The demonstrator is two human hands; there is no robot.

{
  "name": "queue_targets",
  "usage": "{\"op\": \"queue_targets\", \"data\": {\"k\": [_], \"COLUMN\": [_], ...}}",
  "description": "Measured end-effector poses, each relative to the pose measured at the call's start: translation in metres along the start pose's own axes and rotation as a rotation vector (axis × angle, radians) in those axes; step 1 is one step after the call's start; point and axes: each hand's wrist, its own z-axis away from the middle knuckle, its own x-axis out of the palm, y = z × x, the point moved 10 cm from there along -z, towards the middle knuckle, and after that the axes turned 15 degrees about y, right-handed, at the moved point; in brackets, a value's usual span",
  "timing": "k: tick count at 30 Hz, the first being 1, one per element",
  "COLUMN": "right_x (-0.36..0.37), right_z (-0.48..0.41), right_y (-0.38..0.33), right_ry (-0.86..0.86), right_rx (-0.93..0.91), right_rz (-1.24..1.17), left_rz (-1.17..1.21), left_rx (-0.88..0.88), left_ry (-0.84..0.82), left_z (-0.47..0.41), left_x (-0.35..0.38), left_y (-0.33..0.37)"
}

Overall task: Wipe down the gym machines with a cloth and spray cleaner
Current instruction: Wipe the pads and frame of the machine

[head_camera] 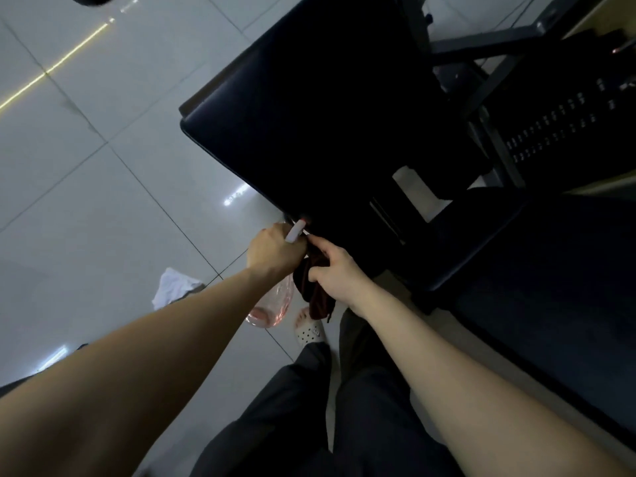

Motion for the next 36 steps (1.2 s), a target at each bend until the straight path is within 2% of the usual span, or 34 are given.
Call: {"op": "queue_targets", "data": {"k": [11,15,19,23,26,29,31,36], "right_x": [-0.056,-0.084,-0.130,-0.191,-0.216,-0.226,-0.236,-0.264], "right_z": [0.018,0.021,0.031,0.040,0.026,0.007,0.001,-0.022], "right_y": [0.120,0.135,0.110,0.048,0.022,0.034,0.043,0.048], "right_ry": [0.273,0.401,0.575,0.806,0.847,0.806,0.798,0.741], "right_rx": [0.225,0.264,0.178,-0.071,-0.181,-0.163,-0.126,-0.039], "right_rz": [-0.098,-0.119,-0.079,0.241,0.614,1.019,1.195,1.310], "left_rz": [-0.099,-0.142,-0.276,-0.243,-0.201,-0.166,-0.165,-0.013], "left_rx": [0.245,0.305,0.414,0.379,0.365,0.341,0.334,0.277], "left_ry": [-0.138,-0.139,-0.229,-0.198,-0.172,-0.136,-0.133,-0.045], "left_z": [0.033,0.038,0.053,0.043,0.030,0.018,0.008,-0.019], "left_x": [0.079,0.097,0.114,0.110,0.103,0.097,0.096,0.086], "left_y": [0.037,0.046,0.055,0.059,0.070,0.079,0.086,0.111]}}
